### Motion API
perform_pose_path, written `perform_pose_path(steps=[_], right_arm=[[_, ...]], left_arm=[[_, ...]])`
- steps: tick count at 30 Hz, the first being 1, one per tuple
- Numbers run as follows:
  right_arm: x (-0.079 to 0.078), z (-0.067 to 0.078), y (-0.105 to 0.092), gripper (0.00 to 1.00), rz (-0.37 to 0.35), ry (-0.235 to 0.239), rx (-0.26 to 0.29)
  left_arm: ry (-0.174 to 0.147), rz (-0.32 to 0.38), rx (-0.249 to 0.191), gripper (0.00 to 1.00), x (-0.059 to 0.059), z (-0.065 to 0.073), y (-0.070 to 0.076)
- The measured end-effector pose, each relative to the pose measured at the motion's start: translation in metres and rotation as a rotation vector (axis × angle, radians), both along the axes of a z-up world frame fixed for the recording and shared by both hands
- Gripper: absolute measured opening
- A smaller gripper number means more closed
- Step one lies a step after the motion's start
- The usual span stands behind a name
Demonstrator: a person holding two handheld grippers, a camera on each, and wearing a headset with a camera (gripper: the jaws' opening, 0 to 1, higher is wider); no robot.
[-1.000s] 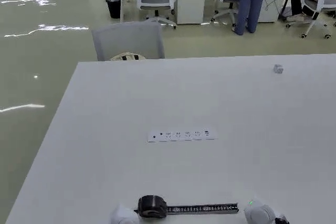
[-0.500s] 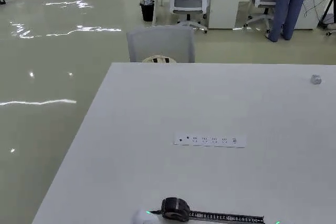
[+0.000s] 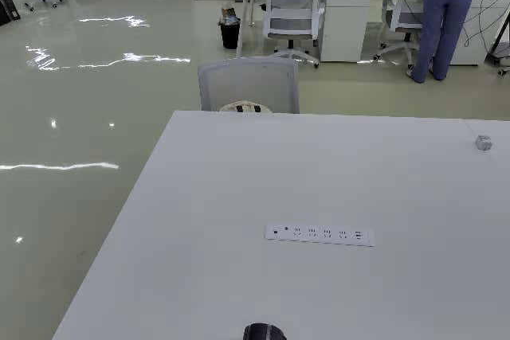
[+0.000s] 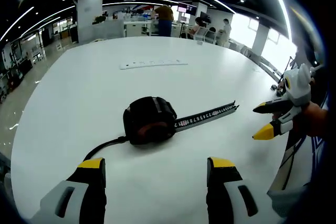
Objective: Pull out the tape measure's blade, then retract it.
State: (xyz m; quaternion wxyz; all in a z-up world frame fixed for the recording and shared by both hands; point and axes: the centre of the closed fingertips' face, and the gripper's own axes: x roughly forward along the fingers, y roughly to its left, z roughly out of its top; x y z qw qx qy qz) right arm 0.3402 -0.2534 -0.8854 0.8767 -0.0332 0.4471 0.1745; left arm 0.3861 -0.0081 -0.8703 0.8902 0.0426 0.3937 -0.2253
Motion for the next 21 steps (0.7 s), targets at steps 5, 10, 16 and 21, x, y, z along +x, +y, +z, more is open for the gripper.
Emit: perform_pose_path(steps=[5,10,16,21], right_arm=[[-0.007,0.004,0.004,0.81,-0.009,0.000,0.003],[-0.014,0.007,0.009,0.83,-0.014,0.010,0.008],[-0.021,0.009,0.013,0.85,-0.018,0.014,0.011],[-0.027,0.012,0.017,0.87,-0.026,0.016,0.009]], left_arm=[[0.006,0.021,0.001,0.77,-0.008,0.000,0.001],[0.011,0.051,-0.014,0.79,-0.015,0.002,0.002],[0.024,0.071,-0.027,0.80,-0.026,0.004,-0.001],[0.026,0.080,-0.029,0.81,-0.033,0.006,-0.001]])
